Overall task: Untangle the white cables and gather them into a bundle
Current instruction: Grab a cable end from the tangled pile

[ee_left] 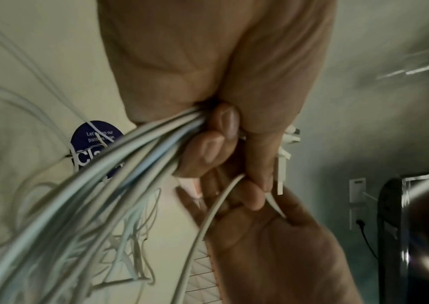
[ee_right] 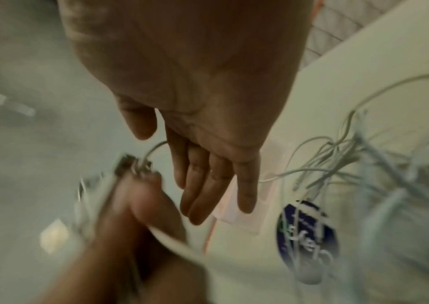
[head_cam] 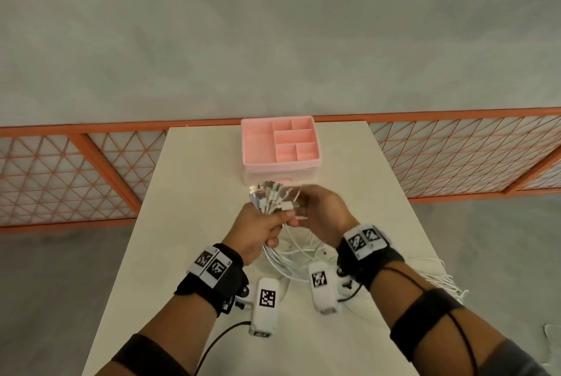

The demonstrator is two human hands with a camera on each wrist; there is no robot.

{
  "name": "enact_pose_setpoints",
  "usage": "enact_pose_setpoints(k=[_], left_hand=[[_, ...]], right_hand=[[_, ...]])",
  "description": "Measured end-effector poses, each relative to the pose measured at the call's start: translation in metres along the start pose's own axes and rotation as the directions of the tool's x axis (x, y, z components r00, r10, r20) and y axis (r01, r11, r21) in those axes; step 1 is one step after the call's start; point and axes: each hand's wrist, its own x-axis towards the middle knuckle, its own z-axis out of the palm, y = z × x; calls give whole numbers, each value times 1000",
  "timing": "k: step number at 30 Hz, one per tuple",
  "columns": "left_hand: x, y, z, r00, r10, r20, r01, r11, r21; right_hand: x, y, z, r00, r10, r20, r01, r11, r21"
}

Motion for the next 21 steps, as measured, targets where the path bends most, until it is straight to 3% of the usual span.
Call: enact_pose_setpoints(k=[2,4,9,11,13,16,21], left_hand=[[-1,-5,-1,1000,-7,25,5,999,50],[-3,-11,-4,999,-35,14,34,999,40],[-3,-27,-23,994,-85,-73,85,996,-4],[-3,-34,-28,987,-117,-114,117,993,-6],[-1,-39,-30,976,-147,-159,149,989,-1],[3,-40,-29,962,-158,-221,156,987,-25],[13,-16,-20,964,-125,-235,86,982,-169]], right_hand=[[9,-22,-4,1000,-28,-2,28,983,182],[19,-45,-10,997,-62,-36,69,967,244],[29,-87,-17,942,-137,-308,223,938,265],[25,-91,-18,920,-177,-348,258,945,201],[17,-87,-15,923,-256,-288,273,962,20],[6,-69,-7,926,-362,-109,318,901,-295],[-2,-18,-7,966,-230,121,254,740,-623]])
